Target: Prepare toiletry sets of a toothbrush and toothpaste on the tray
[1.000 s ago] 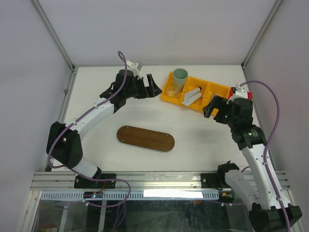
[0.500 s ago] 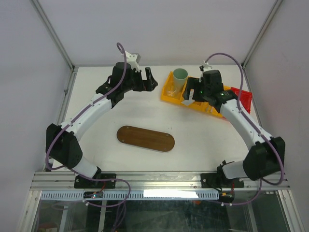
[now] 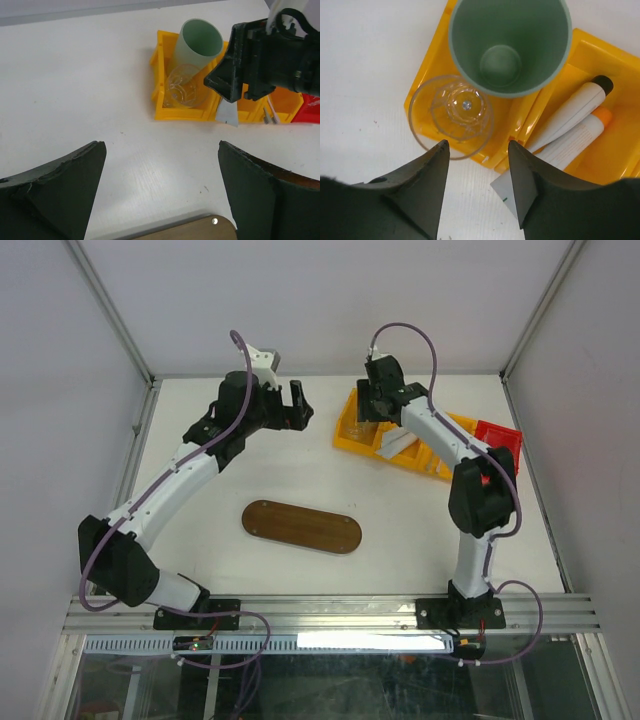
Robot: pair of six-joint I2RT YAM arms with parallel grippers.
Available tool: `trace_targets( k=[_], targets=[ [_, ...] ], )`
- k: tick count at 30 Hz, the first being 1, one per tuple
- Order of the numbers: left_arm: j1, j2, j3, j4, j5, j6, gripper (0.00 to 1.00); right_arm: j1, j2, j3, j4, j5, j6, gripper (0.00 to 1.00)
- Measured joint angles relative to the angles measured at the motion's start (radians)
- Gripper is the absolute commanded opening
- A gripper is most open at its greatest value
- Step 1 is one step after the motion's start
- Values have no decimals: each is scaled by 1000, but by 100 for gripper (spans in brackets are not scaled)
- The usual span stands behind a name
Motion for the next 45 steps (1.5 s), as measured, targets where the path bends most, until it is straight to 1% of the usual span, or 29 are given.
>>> trace_targets(
  k=[4, 14, 21, 23, 26, 29, 37, 45],
  targets=[
    [5, -17, -1, 0, -4, 6, 99, -2, 86, 87, -30, 35, -4, 42],
    [6, -18, -9, 0, -4, 15, 99, -2, 200, 195, -76, 84, -4, 36],
    [6, -18, -10, 0, -4, 15, 99, -5, 238, 210, -102, 119, 4, 23],
    [6, -18, -10, 0, -4, 15, 99, -6, 246, 210, -106, 119, 8, 20],
    [6, -18, -10, 0, -4, 15, 99, -7, 251, 211, -112, 119, 10, 13],
    [6, -18, -10, 0, -4, 15, 99, -6, 251, 211, -117, 116, 13, 9],
    [6, -18, -10, 0, -3, 15, 99, -6, 251, 240, -152, 102, 16, 1],
    [6, -18, -10, 0, -3, 15, 99, -7, 223, 257, -190, 72, 22, 0]
  ],
)
